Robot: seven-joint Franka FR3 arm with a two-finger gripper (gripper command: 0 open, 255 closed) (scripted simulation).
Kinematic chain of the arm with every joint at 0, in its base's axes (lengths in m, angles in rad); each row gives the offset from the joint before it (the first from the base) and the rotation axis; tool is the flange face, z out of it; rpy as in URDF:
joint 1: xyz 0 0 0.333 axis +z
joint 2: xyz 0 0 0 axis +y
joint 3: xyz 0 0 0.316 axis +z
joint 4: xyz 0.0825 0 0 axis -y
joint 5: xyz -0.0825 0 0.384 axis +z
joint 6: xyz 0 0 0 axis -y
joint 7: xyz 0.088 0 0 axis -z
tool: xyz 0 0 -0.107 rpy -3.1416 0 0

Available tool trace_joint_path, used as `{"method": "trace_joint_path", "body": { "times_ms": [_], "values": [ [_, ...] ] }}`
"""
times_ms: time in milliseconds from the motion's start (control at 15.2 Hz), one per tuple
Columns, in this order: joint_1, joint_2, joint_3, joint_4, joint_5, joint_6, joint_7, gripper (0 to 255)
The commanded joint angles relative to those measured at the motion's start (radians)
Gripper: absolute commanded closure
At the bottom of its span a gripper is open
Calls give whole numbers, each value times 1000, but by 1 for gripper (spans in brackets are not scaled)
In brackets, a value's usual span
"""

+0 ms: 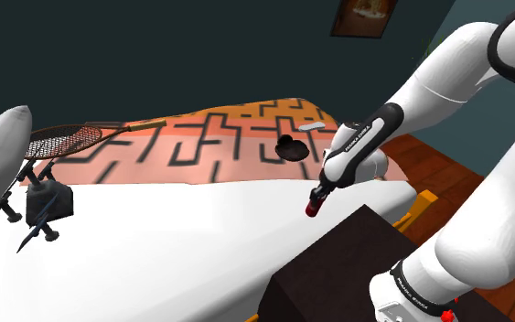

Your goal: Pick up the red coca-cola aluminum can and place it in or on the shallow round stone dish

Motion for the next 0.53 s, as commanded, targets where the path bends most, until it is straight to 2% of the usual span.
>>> {"method": "trace_joint_path", "body": {
  "times_ms": [0,462],
  "values": [
    [8,-39,-14,-4,-21,-35,15,255],
    [10,-180,-32,-17,-85,-162,60,255]
  ]
}}
